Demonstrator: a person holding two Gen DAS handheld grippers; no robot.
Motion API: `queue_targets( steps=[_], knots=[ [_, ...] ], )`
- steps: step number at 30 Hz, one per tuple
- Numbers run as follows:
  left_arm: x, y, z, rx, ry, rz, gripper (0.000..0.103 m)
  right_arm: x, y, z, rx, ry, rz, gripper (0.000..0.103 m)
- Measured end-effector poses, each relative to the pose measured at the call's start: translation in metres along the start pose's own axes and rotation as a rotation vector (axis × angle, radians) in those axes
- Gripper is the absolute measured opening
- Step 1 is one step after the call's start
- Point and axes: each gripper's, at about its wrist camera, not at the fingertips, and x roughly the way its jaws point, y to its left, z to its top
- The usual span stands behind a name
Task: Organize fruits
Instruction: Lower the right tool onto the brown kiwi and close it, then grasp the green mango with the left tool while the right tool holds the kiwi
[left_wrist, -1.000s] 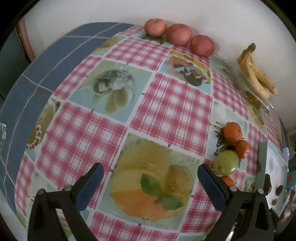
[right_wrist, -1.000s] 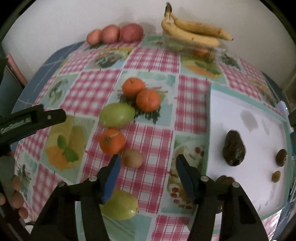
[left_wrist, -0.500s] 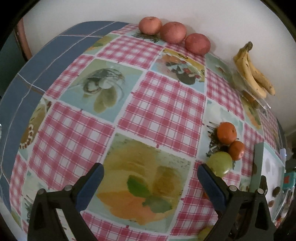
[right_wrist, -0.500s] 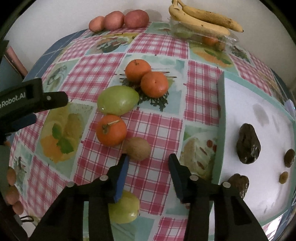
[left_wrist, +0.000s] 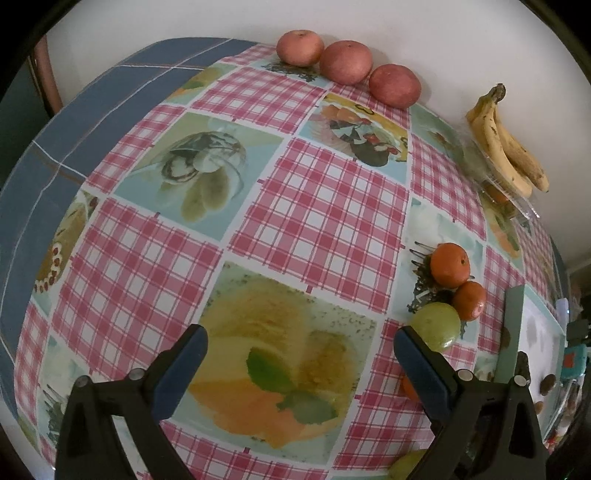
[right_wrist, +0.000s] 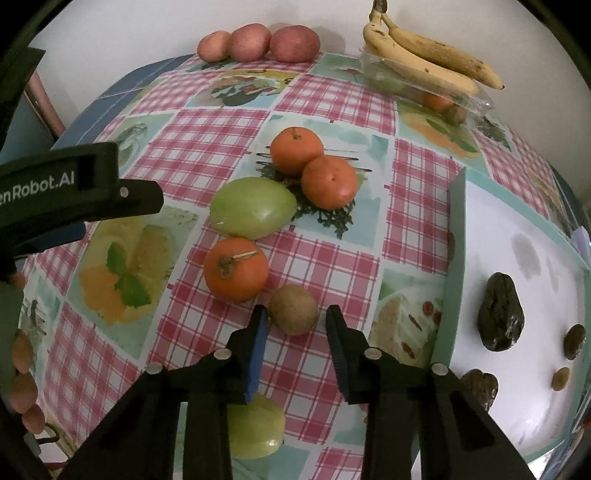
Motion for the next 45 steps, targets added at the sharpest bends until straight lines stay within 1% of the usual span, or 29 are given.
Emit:
queue_targets(
  steps=[3,8,14,18,21,26,28,30,33,36,39,41,43,45],
  knots=[
    [0.0,-0.001,0.0,-0.005,0.0,-0.011,0.102,-0.001,-0.002,-0.001,0.013,-0.006,0.0,0.027],
    [0.0,-0.006,0.001,-0.008,0.0,-0.059,0.102,-0.002,-0.006,-0.003,0.025,-0.013,-0.002,0.027],
    [-0.001,-0.029,-0.001,0.056,-0.006,-0.111,0.102,-0.003,-0.025,-0.006,0.081,-0.008,-0.004,0.027],
    [0.004,-0.047,-0.005,0.102,0.008,-0.133,0.102,-0.005,-0.038,-0.008,0.111,-0.01,0.003,0.027],
    [0.01,-0.06,-0.007,0.146,0.005,-0.125,0.101,-0.006,-0.048,-0.007,0.151,-0.012,0.006,0.027],
    [0.019,-0.08,-0.012,0.202,0.009,-0.132,0.095,-0.007,-0.051,-0.007,0.155,-0.017,0.014,0.027],
    [0.023,-0.088,-0.014,0.224,0.009,-0.131,0.086,-0.007,-0.051,-0.009,0.153,-0.017,0.014,0.027],
    [0.027,-0.092,-0.014,0.24,0.006,-0.105,0.085,-0.008,-0.052,-0.009,0.154,-0.018,0.016,0.027],
    [0.033,-0.098,-0.015,0.271,-0.003,-0.057,0.081,-0.007,-0.052,-0.008,0.155,-0.019,0.02,0.027],
    [0.038,-0.102,-0.013,0.295,-0.017,-0.022,0.08,-0.007,-0.052,-0.008,0.156,-0.018,0.021,0.027],
    [0.042,-0.107,-0.012,0.32,-0.028,-0.004,0.079,-0.007,-0.051,-0.008,0.156,-0.018,0.02,0.027],
    [0.043,-0.11,-0.012,0.339,-0.034,0.007,0.076,-0.007,-0.051,-0.008,0.157,-0.018,0.02,0.027],
    [0.044,-0.11,-0.012,0.347,-0.036,-0.003,0.072,-0.007,-0.051,-0.008,0.158,-0.018,0.02,0.027],
    [0.046,-0.11,-0.011,0.344,-0.03,-0.008,0.071,-0.007,-0.051,-0.007,0.157,-0.018,0.02,0.027]
  ],
)
